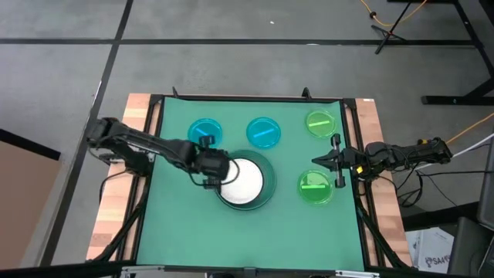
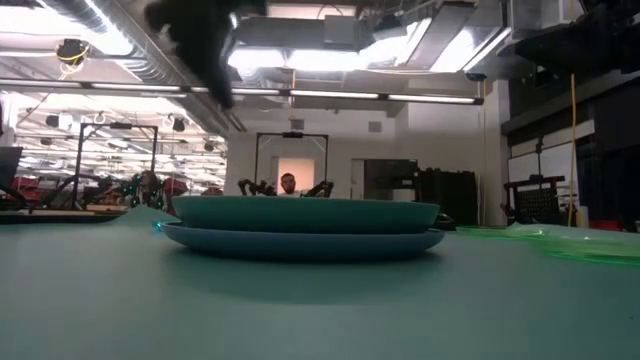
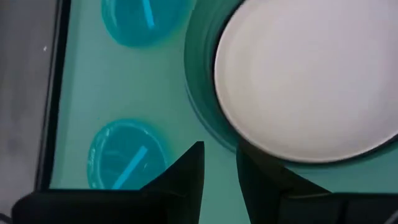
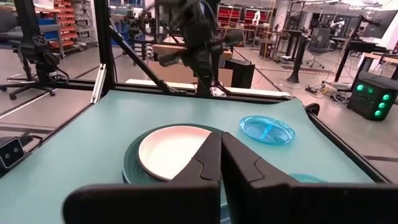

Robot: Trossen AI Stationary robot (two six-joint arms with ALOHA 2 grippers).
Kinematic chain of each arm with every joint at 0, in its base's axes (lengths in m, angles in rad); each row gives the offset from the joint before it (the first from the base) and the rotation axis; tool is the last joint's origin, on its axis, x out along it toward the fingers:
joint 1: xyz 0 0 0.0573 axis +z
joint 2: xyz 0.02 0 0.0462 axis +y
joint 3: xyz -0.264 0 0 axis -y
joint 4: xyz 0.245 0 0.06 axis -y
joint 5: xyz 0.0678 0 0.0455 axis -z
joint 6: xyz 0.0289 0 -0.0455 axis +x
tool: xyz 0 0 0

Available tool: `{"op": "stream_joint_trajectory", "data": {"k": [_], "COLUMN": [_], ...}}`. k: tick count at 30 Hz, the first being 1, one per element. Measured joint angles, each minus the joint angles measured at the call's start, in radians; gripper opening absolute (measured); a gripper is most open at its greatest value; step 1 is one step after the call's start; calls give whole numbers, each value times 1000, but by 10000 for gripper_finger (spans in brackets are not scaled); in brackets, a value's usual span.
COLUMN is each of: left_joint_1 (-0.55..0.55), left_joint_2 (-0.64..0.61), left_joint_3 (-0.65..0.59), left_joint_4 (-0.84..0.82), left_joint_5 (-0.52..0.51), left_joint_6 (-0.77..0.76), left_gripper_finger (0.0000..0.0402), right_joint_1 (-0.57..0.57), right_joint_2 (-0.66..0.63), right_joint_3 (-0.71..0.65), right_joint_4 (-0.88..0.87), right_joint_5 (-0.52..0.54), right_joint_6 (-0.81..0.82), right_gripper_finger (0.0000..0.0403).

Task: Stack plastic plates
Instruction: Stack the left plastic blue plate on the white plate

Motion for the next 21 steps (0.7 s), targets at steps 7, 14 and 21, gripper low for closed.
{"op": "stream_joint_trajectory", "data": {"k": [7,14,21], "left_joint_1": [43,124,224], "left_joint_2": [-53,-53,-53], "left_joint_3": [-236,-388,-484], "left_joint_4": [51,127,248], "left_joint_5": [1,35,40], "left_joint_6": [-2,-49,104], "left_gripper_finger": [86,86,86], "right_joint_1": [0,0,0], "right_joint_2": [0,0,0], "right_joint_3": [0,0,0], "right_joint_4": [-2,-2,-2], "right_joint_5": [18,19,77], "right_joint_6": [22,21,17], "right_gripper_finger": [1,1,1]}}
